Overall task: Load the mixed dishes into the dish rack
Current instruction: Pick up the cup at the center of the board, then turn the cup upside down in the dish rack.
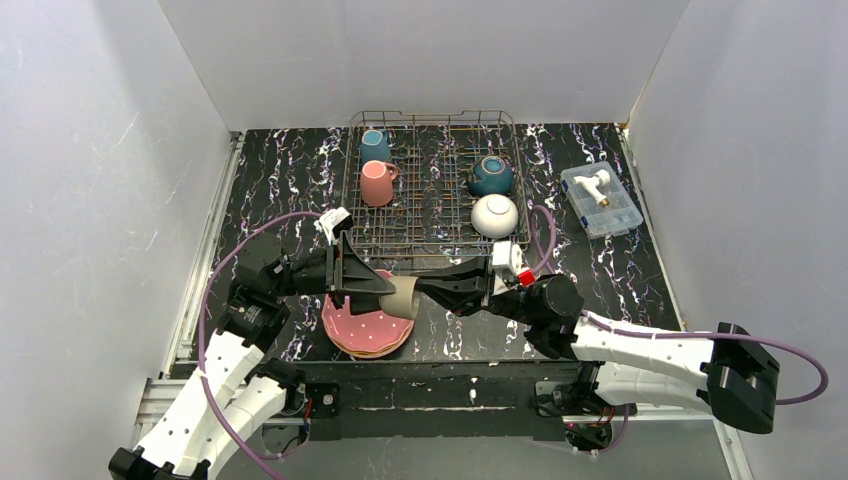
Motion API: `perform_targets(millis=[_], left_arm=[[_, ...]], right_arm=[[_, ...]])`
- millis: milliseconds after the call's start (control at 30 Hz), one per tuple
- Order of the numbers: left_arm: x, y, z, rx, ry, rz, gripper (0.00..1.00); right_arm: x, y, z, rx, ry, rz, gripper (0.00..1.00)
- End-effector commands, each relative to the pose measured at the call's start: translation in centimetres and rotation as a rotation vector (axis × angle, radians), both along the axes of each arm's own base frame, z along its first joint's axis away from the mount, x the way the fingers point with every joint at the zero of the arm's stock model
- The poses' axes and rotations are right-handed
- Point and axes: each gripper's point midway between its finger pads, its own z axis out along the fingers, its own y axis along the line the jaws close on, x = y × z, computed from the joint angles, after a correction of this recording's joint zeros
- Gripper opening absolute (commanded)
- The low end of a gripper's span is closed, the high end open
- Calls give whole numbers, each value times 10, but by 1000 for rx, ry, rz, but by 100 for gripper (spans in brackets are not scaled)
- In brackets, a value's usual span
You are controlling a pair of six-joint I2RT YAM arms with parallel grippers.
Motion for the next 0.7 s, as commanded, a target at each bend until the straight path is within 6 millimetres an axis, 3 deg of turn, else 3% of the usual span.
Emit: perform_targets(millis=[0, 133, 400, 667], left_arm=[[-12, 4, 20, -49, -117, -33, 25], [-9, 2, 18, -45, -118, -23, 0], [0, 0, 21, -42, -139, 2, 0], [10, -4, 24, -36, -163, 14, 0]], right_arm=[[9, -1, -10, -25, 31, -49, 4], [9, -6, -12, -33, 39, -64, 12], [8, -18, -16, -60, 58, -87, 36], [7, -32, -20, -65, 66, -115, 53]])
